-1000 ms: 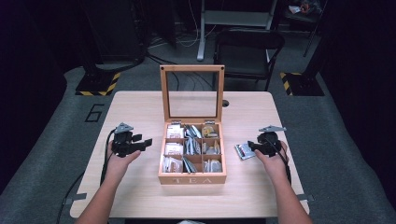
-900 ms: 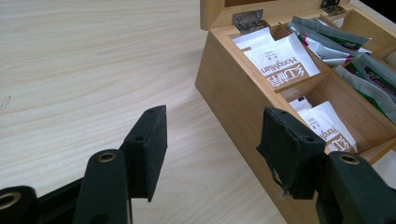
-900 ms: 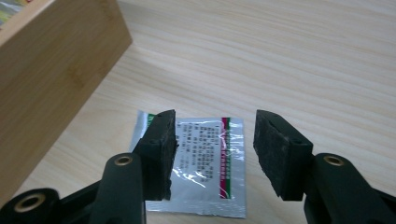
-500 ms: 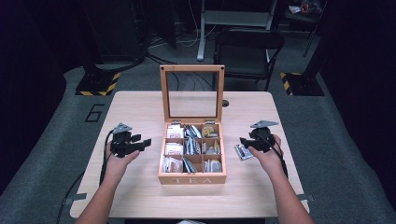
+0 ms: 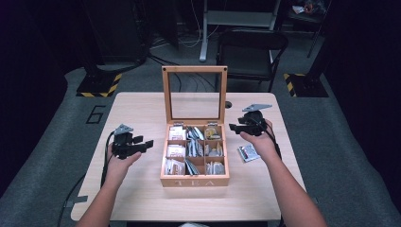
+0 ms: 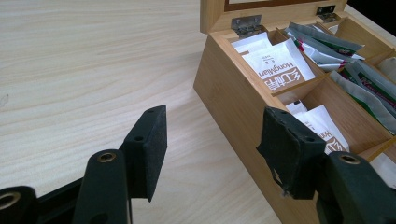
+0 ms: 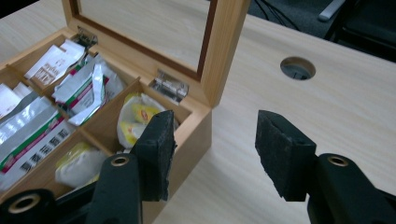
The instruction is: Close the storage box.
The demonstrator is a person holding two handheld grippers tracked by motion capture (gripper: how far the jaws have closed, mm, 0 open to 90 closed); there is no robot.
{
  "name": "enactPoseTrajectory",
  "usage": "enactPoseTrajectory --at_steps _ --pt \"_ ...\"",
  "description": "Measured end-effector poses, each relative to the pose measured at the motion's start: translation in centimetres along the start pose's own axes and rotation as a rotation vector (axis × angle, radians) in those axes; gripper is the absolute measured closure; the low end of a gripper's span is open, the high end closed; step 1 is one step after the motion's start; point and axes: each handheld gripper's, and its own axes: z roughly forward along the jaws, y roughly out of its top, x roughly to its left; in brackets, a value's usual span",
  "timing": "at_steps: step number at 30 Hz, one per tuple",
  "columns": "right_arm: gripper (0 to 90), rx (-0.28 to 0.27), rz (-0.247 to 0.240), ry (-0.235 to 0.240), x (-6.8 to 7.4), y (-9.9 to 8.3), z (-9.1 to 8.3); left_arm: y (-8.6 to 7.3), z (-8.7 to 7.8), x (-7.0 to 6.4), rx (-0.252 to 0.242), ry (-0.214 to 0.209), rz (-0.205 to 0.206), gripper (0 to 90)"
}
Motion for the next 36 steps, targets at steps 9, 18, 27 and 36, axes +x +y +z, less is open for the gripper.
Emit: enactPoseTrajectory --at_steps 9,18,27,36 --pt "44.4 -0.017 0.009 -0.019 -0.4 2.2 2.0 -0.1 -0.2 0.0 0.002 -0.002 0.001 41.4" --pt "42.3 -0.035 0.002 -0.029 -0.7 3.6 2.7 -0.1 0.1 -0.1 0.009 -0.007 0.001 41.4" --pt "42.4 -0.04 0.019 -0.014 -1.4 4.7 4.0 -0.2 0.2 0.0 0.013 -0.007 0.007 41.4" --pt "42.1 -0.022 0.029 0.005 -1.3 4.9 5.8 -0.3 0.2 -0.1 0.017 -0.008 0.006 41.4"
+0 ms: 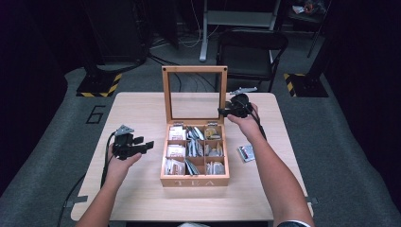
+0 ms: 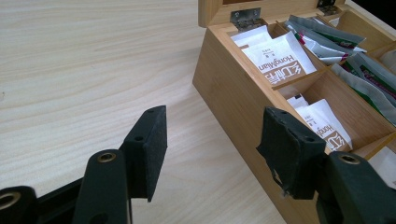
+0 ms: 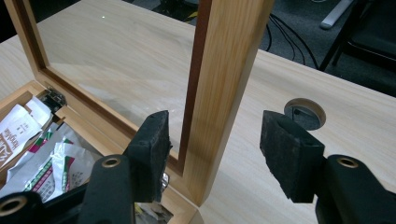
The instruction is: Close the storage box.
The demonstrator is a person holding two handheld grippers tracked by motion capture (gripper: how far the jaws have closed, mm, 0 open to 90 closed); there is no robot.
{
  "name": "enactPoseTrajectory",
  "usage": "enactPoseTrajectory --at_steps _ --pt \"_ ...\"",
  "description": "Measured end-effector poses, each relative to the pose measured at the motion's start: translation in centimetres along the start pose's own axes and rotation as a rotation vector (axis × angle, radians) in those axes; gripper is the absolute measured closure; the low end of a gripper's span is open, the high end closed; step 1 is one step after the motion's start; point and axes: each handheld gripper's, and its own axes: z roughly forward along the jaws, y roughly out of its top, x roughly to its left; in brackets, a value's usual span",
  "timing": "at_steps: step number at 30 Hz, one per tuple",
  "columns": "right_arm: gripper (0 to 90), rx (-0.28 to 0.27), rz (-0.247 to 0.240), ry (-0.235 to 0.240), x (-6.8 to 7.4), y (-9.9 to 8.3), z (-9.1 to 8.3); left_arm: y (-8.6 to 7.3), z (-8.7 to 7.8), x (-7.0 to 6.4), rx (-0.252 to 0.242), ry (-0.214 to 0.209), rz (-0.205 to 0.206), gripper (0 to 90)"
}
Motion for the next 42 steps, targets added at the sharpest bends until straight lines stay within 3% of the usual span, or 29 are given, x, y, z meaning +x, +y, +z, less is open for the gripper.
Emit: enactPoseTrajectory --at_steps 5,10,12,20,24,29,38,42 --pt "41.2 0.0 0.009 -0.02 0.2 0.4 0.6 0.0 0.2 -0.1 0.001 0.002 0.004 41.4" --pt "57.3 0.008 -0.013 -0.005 0.5 0.6 0.9 0.1 0.1 0.1 -0.002 0.004 0.011 41.5" --pt "57.4 0.01 -0.026 -0.009 0.7 0.7 0.9 0.1 0.0 0.1 -0.01 0.006 0.007 41.5" --pt "63.5 0.011 0.008 0.03 0.1 0.6 0.3 0.9 0.2 0.3 -0.015 -0.016 -0.023 42.1" --pt "63.9 0.006 0.005 0.028 0.2 0.6 0.1 2.1 0.9 0.1 -0.019 -0.025 -0.023 44.3" --pt "64.9 0.011 -0.001 0.035 0.3 0.6 -0.3 4.2 2.0 -0.1 0.002 -0.023 0.013 45.5" --pt "65.5 -0.011 -0.003 0.037 0.6 0.2 -0.8 8.9 3.3 -1.2 -0.04 0.004 0.069 44.2" --pt "65.7 -0.02 -0.011 0.044 0.6 0.1 -0.8 10.3 4.3 -1.7 -0.044 0.011 0.064 45.9"
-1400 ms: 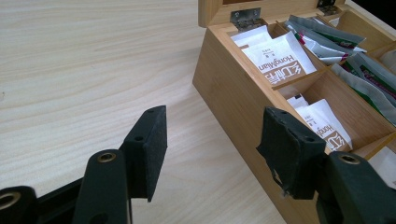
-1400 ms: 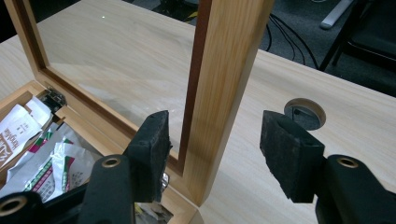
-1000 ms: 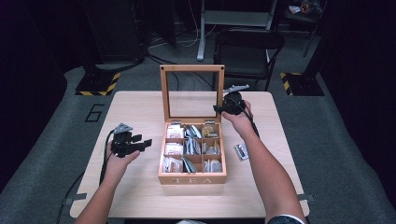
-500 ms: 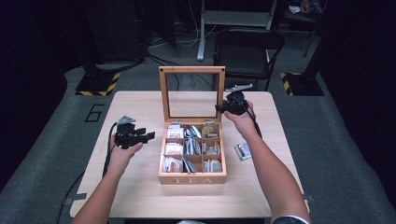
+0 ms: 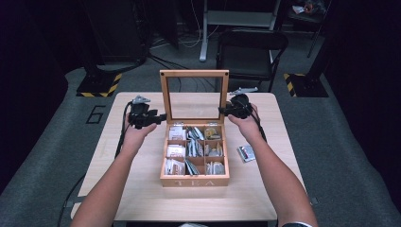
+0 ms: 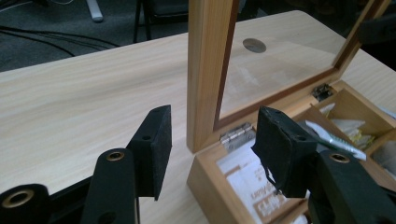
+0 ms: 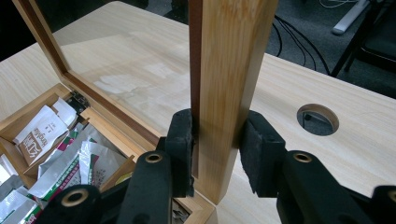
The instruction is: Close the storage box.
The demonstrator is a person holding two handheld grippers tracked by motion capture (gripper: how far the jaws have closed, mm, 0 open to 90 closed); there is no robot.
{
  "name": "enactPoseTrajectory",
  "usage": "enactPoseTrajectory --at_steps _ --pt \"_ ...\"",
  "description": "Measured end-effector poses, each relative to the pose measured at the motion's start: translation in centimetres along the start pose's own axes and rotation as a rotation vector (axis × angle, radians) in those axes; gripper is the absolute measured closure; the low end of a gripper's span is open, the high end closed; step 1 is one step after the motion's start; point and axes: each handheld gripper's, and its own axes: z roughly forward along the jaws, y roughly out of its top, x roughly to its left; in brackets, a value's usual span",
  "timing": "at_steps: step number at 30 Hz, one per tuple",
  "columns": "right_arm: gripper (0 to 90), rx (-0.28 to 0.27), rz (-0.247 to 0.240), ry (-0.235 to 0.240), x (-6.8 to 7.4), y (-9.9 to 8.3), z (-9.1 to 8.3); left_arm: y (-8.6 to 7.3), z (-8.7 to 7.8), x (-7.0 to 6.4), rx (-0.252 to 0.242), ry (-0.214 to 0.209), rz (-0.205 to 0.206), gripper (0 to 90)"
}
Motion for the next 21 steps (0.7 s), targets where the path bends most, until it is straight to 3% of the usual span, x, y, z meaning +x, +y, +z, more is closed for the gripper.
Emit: enactPoseTrajectory --at_steps 2,6,10,16,21 --pt "65.7 0.0 0.0 0.001 0.0 0.0 0.0 0.7 0.4 -0.1 -0.003 0.012 0.02 45.7" --pt "65.8 -0.003 0.009 0.001 0.1 -0.1 -0.1 1.5 1.0 -0.5 -0.025 0.014 0.009 45.7" --pt "65.8 -0.01 0.002 0.006 0.0 -0.2 -0.1 2.1 1.8 -0.6 -0.024 0.024 0.03 50.6" --pt "65.8 -0.012 -0.003 0.007 0.1 -0.2 -0.2 2.3 2.4 -0.5 -0.018 0.045 0.055 59.4" --pt "65.9 -0.017 0.003 0.006 0.2 -0.3 -0.3 2.2 2.4 -0.6 -0.015 0.053 0.078 60.7"
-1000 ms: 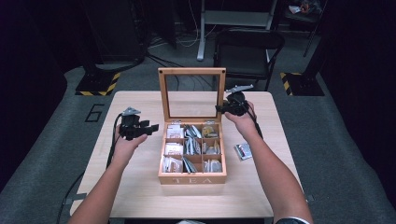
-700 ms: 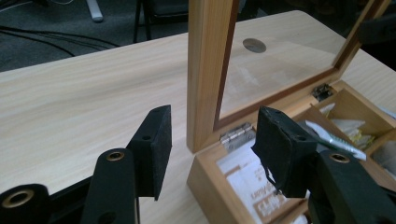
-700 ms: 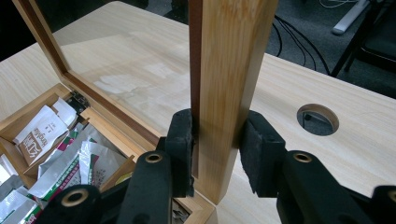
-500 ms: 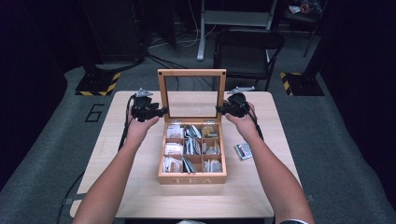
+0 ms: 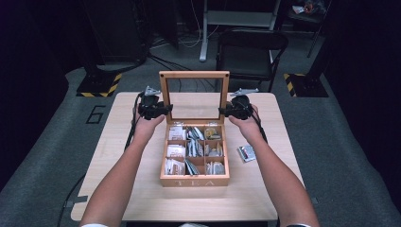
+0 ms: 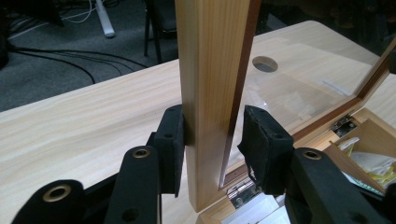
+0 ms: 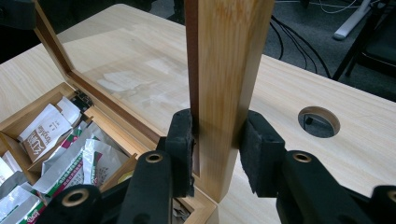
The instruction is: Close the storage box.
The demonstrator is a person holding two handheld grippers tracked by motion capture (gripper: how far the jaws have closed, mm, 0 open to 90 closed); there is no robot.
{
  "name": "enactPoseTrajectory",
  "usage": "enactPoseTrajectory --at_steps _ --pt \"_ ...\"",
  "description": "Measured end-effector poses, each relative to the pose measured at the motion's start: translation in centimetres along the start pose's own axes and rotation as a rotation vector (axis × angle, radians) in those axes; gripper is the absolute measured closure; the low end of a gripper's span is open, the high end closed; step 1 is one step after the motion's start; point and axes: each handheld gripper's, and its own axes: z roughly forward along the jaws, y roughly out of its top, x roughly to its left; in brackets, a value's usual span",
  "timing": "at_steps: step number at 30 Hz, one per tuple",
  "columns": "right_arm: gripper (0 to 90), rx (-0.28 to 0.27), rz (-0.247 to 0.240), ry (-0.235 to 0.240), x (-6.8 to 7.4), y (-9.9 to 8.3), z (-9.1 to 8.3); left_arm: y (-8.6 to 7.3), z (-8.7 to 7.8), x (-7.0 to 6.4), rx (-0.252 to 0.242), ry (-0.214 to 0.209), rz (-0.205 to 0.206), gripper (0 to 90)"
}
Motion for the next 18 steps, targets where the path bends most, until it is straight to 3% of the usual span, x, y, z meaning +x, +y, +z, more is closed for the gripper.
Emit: enactPoseTrajectory --at_steps 12,18 --pt "62.3 -0.009 -0.001 -0.003 0.1 0.0 -0.1 -0.3 -0.5 0.1 -0.013 -0.002 0.005 65.1" --pt "56.5 -0.052 -0.027 -0.04 0.7 0.6 -1.5 -0.4 -0.6 0.0 -0.014 -0.005 0.001 65.0"
